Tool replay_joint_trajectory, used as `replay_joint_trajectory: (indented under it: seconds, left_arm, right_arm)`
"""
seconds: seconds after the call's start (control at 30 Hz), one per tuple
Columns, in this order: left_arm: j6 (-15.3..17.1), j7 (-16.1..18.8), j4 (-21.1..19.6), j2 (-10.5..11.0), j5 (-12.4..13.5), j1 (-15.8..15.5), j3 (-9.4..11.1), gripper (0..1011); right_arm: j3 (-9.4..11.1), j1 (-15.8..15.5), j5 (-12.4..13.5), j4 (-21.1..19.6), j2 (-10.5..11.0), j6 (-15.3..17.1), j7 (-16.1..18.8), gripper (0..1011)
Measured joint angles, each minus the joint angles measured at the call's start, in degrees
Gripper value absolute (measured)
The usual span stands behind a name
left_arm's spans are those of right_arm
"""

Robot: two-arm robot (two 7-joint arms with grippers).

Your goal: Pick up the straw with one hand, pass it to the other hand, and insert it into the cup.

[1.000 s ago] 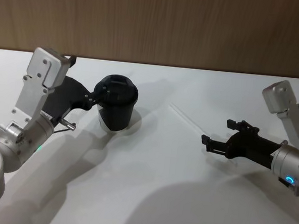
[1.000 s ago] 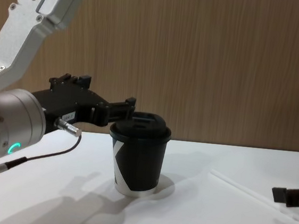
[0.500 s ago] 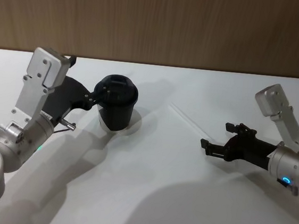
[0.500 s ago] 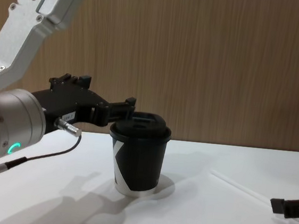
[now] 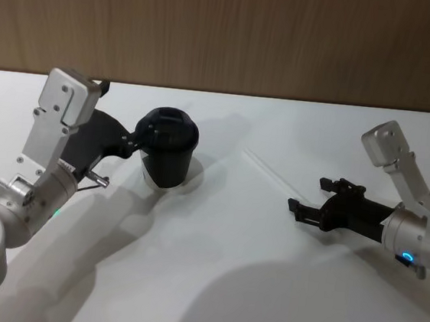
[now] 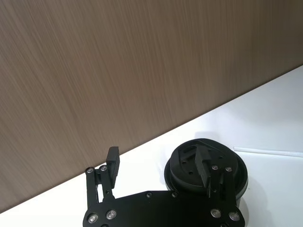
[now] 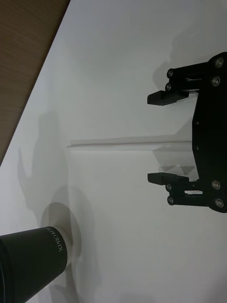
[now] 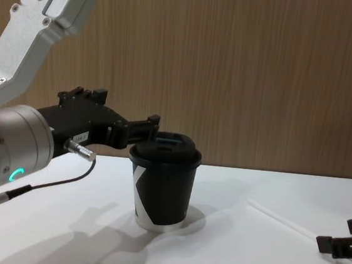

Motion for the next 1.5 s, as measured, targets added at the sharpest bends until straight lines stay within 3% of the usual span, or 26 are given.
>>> replay_joint_trajectory:
  seconds: [0.1, 0.5, 0.57, 0.7, 0.9, 1.13, 1.5]
  left_arm:
    - [0.0, 0.0, 0.0, 0.0, 0.0, 0.0, 0.0, 1003]
    - [0.0, 0.0, 0.0, 0.0, 0.0, 0.0, 0.0, 1003]
    - [0.0, 0.0, 0.0, 0.0, 0.0, 0.0, 0.0, 1003]
    - [0.0, 0.0, 0.0, 0.0, 0.0, 0.0, 0.0, 1003]
    - [0.0, 0.0, 0.0, 0.0, 0.0, 0.0, 0.0, 1003]
    - [0.0, 0.0, 0.0, 0.0, 0.0, 0.0, 0.0, 1003]
    - [0.0, 0.0, 0.0, 0.0, 0.0, 0.0, 0.0, 1003]
  right_arm:
    - [-0.1, 0.2, 0.1, 0.2, 0.0, 0.1, 0.0, 861]
    - [-1.0, 0.8, 0.3, 0.9, 0.8, 0.0, -0.1, 444]
    - [-1.2, 0.9, 0.2, 1.0, 1.0, -0.1, 0.0, 420]
    - [-1.7, 0.9, 0.0, 1.2, 1.5, -0.3, 0.4, 260]
    - [-2.4, 0.9, -0.3, 1.3, 1.9, -0.5, 0.8, 97]
    - [-3.0, 1.0, -0.8, 1.4, 2.2, -0.5, 1.2, 23]
    - [-3.0, 1.0, -1.0, 1.2, 2.1, -0.5, 1.1, 3]
